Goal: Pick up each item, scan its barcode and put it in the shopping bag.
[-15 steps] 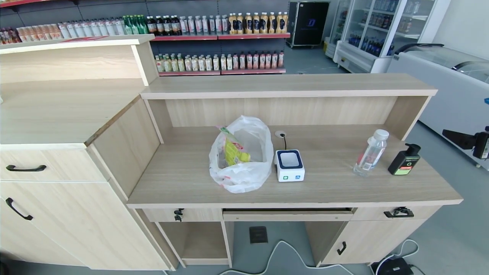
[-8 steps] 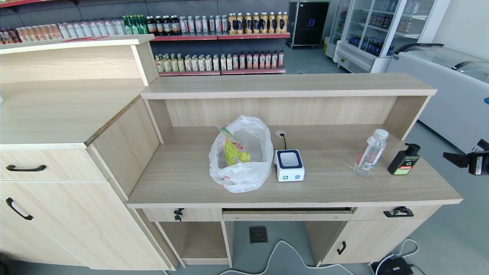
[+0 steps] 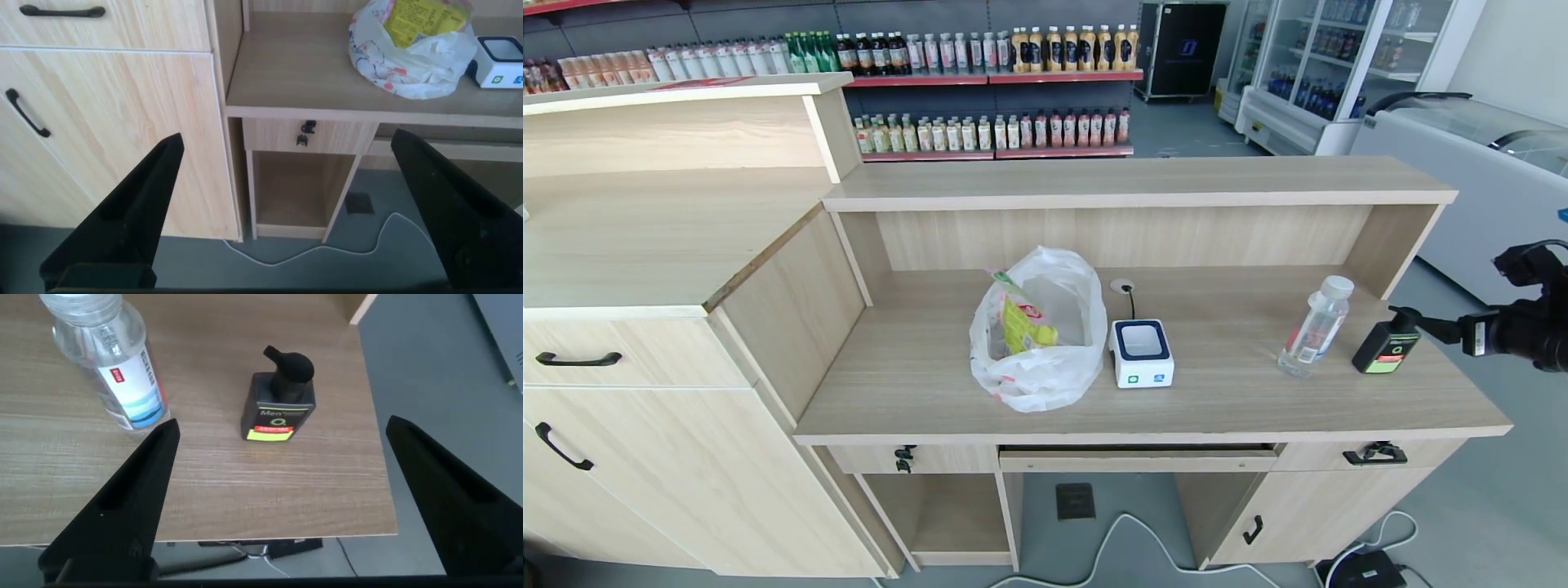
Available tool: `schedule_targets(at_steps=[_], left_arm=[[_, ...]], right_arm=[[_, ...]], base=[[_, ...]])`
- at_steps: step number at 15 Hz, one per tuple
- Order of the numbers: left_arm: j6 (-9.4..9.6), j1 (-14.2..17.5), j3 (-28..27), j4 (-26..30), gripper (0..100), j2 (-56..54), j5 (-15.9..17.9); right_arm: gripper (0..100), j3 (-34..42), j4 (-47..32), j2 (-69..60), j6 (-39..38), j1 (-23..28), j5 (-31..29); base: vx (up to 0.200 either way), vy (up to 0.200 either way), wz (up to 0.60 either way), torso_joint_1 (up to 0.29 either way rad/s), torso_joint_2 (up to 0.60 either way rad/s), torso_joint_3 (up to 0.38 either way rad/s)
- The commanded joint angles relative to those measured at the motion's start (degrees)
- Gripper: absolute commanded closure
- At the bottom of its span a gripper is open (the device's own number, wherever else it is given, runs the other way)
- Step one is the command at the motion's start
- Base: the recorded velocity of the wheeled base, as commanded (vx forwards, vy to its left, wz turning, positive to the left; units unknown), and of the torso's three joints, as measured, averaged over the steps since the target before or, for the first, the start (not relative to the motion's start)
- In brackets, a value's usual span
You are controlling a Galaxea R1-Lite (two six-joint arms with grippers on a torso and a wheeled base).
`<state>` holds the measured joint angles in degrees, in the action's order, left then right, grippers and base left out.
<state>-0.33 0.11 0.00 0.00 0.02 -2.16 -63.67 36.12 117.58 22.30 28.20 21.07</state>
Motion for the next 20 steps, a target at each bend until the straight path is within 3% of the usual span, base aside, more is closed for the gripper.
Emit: schedule_targets(at_steps=[1, 20], left_arm=[[-0.02, 0.07, 0.00, 0.00, 0, -0.02, -0.04], [-0.02, 0.07, 0.00, 0.00, 0, -0.02, -0.04]], right_arm=[[0, -1.89, 0.35, 3.54, 0.03, -2.09, 0.29], [0, -11.65, 5.10, 16.10, 0.20, -11.23, 2.75]], base=[[0.000, 0.000, 0.00, 0.000, 0.00, 0.000], [0.000, 0.000, 0.00, 0.000, 0.00, 0.000]])
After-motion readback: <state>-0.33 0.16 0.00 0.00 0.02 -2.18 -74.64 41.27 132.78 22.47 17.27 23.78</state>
